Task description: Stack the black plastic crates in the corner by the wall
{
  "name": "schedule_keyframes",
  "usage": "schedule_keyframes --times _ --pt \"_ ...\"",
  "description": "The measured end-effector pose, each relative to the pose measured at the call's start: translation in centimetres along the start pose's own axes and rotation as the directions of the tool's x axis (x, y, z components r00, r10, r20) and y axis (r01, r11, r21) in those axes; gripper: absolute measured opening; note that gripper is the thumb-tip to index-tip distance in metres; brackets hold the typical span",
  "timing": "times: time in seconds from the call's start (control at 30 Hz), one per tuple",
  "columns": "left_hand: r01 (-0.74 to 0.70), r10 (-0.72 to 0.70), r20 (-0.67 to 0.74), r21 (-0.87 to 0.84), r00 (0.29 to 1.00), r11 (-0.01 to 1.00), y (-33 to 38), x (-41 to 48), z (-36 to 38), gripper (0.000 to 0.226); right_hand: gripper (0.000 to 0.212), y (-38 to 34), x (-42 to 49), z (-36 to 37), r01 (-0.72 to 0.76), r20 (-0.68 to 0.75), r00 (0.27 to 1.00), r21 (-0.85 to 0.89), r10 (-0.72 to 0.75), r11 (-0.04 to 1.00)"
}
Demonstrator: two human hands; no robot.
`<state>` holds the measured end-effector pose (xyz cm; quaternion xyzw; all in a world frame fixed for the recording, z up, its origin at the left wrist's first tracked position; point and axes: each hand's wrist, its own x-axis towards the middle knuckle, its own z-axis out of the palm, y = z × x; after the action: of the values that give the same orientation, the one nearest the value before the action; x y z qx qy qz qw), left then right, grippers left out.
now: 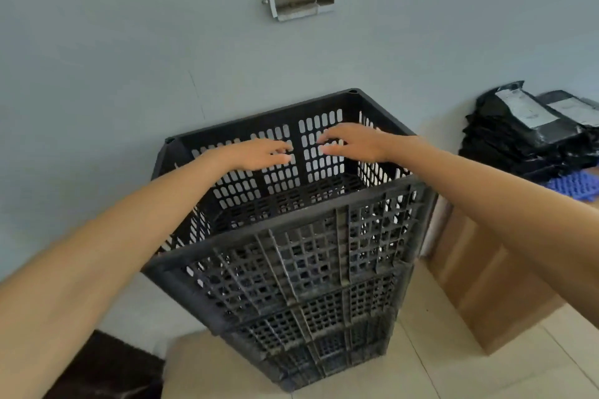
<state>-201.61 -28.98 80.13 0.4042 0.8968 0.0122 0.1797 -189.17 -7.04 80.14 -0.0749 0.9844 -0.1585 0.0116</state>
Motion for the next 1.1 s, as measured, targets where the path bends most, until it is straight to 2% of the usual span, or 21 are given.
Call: schedule_keyframes --times 0.07,0.13,0.2,0.27,0.37,0.43,0.5,0.57,0.7,0.8,0.97,1.03,1.1 --pt "0.018 -0.018 0.015 -0.018 1.0 1.0 2.0 -3.2 0.9 0.045 0.053 -3.1 -2.3 0.2 0.084 0.149 0.984 0.117 -0.101 0.99" --pt "0.046 -0.045 0.01 -0.068 0.999 0.997 3.7 -5.9 2.1 0.041 0.059 -5.2 -4.5 1.3 0.145 0.248 0.954 0.116 -0.17 0.983" --pt "0.108 -0.109 -0.004 -0.12 0.994 0.987 5.0 -8.3 3.4 0.051 0.067 -6.3 -6.3 2.4 0.206 0.277 0.936 0.071 -0.217 0.976" --pt "0.18 -0.19 -0.045 -0.169 0.981 0.969 6.2 -10.7 4.8 0.06 0.072 -6.8 -7.7 3.2 0.24 0.223 0.949 -0.057 -0.222 0.969" --pt "0.233 -0.266 -0.146 -0.209 0.953 0.95 7.3 -14.5 7.5 0.066 0.064 -6.7 -8.4 3.9 0.253 0.056 0.968 -0.225 -0.246 0.941" --pt "0.238 -0.26 -0.315 -0.107 0.913 0.965 7.4 -16.7 9.2 0.051 0.061 -6.6 -8.3 4.4 0.245 0.001 0.966 -0.301 -0.257 0.921" --pt "0.232 -0.197 -0.482 0.014 0.854 0.973 7.2 -17.6 10.3 0.036 0.061 -6.7 -8.1 4.7 0.239 -0.01 0.966 -0.335 -0.257 0.911" --pt "0.254 -0.198 -0.547 0.028 0.813 0.967 7.0 -17.6 10.7 0.036 0.058 -6.8 -8.1 4.8 0.234 -0.024 0.966 -0.331 -0.256 0.914" --pt "0.231 -0.184 -0.505 0.033 0.844 0.972 6.2 -17.3 10.6 0.028 0.052 -7.0 -8.4 4.9 0.205 -0.046 0.971 -0.344 -0.235 0.916" --pt "0.208 -0.168 -0.488 0.028 0.857 0.978 6.2 -17.5 10.4 0.026 0.05 -7.8 -8.9 5.1 0.141 -0.027 0.987 -0.309 -0.157 0.941" --pt "0.241 -0.201 -0.562 -0.003 0.802 0.971 6.2 -18.6 11.6 0.038 0.057 -8.8 -10.6 6.7 0.036 -0.083 0.994 -0.321 -0.066 0.947" --pt "0.255 -0.223 -0.519 -0.01 0.825 0.967 6.4 -19.7 11.5 0.044 0.062 -9.7 -12.1 6.9 0.042 -0.098 0.993 -0.26 -0.069 0.965" --pt "0.212 -0.21 -0.411 -0.042 0.887 0.976 6.9 -20.6 10.7 0.057 0.068 -10.8 -13.1 6.8 0.036 -0.063 0.997 -0.156 -0.047 0.987"
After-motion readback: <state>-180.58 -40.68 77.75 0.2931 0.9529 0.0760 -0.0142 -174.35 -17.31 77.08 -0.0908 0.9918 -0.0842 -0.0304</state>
